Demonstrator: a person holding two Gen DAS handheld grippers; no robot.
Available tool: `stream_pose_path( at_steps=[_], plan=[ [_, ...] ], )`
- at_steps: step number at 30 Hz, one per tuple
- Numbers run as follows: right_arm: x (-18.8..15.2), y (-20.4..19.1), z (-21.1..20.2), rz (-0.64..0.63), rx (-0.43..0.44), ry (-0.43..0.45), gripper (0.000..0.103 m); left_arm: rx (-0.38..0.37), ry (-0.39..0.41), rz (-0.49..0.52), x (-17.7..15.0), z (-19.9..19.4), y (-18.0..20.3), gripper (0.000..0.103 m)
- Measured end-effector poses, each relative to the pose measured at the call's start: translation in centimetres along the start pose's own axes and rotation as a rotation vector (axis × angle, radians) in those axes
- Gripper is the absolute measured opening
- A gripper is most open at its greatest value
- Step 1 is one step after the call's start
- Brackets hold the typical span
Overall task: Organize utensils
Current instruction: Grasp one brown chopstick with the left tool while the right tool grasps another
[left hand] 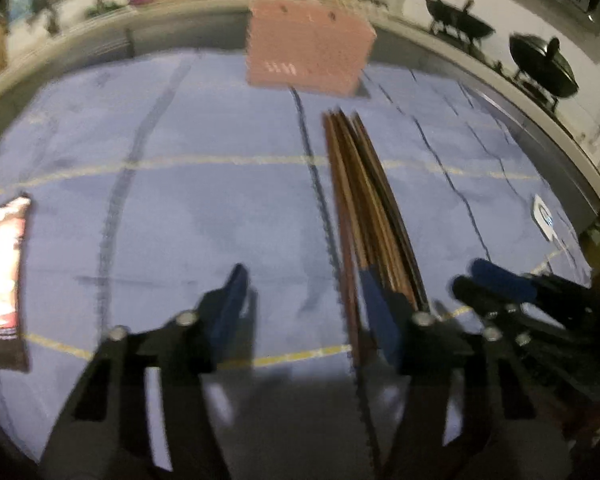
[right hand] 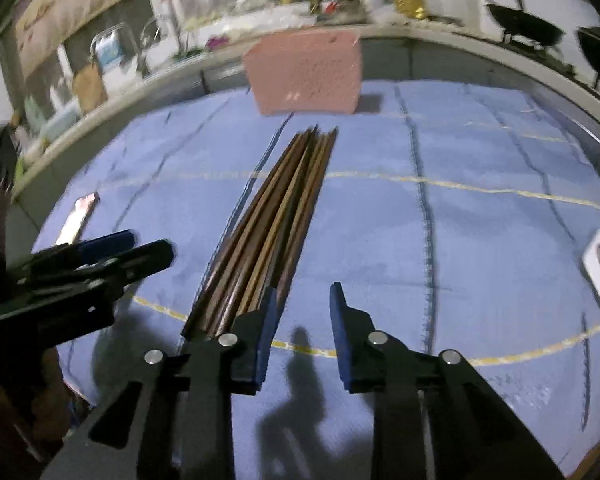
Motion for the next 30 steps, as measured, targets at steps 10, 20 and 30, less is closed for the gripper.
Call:
stream_pose_path(
  at_steps=[10,20,30],
  plan=[
    [0.0,-0.2,2.1,-0.024,0.027,-0.057,0.027,0.023,-0.04,0.113,-0.6,2.9,1.9,0.033],
    [0.6,3.1,1.9,0.057,-0.026,-0.056,0.027,0.082,-0.04,0.149,0.6,4.1,1.5,0.03],
    [1.3,1.5,3.0,0.014,-0.003,-0.051,0.027,0.135,-0.017,0.166,1.7,5.0,1.0,0.03]
  ],
)
Point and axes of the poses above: each gripper's, at about its wrist camera, not at the fingertips, and z roughly the way its jaws point, y to its right, x to its top, the point moved 7 cm from there along z, roughly the way its jaws point, and after that the axes turned 10 degrees about y, right-handed, at the moved point
